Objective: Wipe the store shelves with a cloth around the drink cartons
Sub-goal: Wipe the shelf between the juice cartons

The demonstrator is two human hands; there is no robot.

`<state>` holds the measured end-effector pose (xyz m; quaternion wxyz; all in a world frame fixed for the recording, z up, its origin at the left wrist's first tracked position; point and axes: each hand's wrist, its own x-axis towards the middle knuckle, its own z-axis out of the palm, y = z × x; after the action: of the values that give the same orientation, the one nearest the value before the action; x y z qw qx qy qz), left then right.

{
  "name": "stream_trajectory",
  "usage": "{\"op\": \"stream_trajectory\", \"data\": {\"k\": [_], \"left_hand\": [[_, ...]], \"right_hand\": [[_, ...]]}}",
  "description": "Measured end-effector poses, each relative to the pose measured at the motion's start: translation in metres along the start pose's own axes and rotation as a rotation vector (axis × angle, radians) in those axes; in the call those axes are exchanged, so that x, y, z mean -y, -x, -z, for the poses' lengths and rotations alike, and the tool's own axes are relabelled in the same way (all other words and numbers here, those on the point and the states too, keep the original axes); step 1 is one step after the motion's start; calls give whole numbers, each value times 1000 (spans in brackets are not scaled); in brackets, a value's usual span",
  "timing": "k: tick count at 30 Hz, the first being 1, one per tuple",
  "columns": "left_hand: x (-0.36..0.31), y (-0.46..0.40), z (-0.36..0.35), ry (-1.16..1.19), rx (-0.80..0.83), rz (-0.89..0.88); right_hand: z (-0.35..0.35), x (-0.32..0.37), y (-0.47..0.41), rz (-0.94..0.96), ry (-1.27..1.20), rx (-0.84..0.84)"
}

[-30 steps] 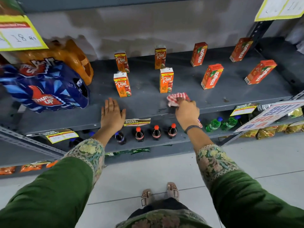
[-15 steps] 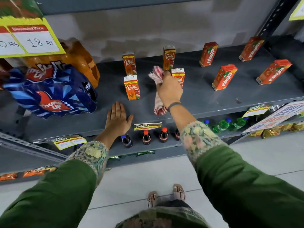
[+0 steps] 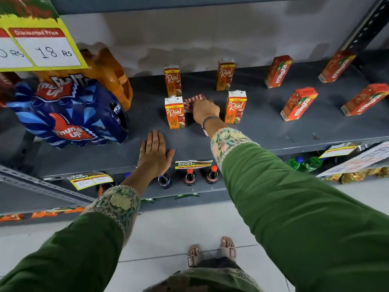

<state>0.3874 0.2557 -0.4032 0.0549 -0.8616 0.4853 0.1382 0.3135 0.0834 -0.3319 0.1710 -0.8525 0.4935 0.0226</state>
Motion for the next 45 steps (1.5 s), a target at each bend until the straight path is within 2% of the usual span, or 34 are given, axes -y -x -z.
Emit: {"op": "stream_trajectory", "data": {"k": [8,13,16,21,23,33,41,45], "left_hand": [[-2,3,3,38,13,8],[-1,2,4,48,29,12],[-1,3,3,58,6,0],[-1,2,3,42,4,10],[-1,2,2,41,-5,-6],[0,0,1,12,6,-2],[-3,5,6,45,10,6],[-2,6,7,60,26,5]], "right_hand": [[-26,-18,59,4,105,-104],[-31,-26,100,-61,114,-49],[-19,-27,105,-108,33,-43],[8,-8,69,-134,-136,-296],[10,-1,47,-130,-151,-325],[0,-5,-4,-99,47,-45],[-18,-19,60,-34,226,-69],[-22,-32,105,30,187,0]]}}
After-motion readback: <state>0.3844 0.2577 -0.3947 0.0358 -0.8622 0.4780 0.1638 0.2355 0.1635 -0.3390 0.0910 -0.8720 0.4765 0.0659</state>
